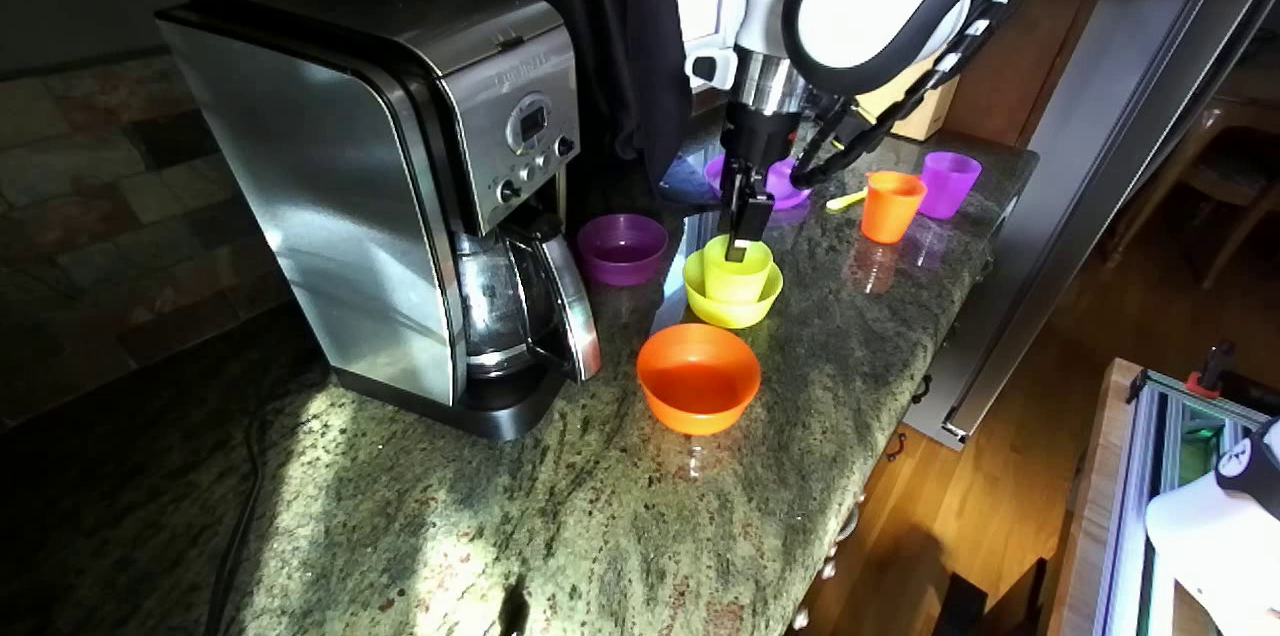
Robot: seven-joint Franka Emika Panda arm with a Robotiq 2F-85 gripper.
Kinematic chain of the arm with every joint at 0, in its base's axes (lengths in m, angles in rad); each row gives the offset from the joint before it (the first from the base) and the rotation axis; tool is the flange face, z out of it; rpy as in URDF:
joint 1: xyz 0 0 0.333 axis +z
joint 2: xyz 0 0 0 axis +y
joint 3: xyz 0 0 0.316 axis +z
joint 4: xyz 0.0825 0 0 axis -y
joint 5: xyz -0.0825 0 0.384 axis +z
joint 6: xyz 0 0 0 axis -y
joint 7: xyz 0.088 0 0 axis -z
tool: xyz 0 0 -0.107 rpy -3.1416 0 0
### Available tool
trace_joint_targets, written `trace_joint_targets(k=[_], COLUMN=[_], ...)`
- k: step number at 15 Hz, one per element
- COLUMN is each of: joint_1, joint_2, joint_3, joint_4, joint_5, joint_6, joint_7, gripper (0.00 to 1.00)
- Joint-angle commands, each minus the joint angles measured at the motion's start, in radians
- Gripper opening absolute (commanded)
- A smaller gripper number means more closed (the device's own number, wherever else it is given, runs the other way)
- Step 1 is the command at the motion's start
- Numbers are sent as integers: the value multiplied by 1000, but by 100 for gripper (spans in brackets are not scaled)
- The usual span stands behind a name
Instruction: Place the green cup in the bowl and place the green knife on the green bowl
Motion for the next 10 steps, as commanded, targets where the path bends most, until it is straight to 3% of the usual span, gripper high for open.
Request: trace_joint_targets(k=[1, 2, 10], joint_1=[-8, -9, -49], joint_2=[-80, -100, -213], joint_3=[1, -3, -117], joint_4=[-23, -25, 17], joint_5=[33, 37, 69], joint_6=[-35, -40, -58], joint_7=[-21, -18, 42], gripper=[95, 100, 99])
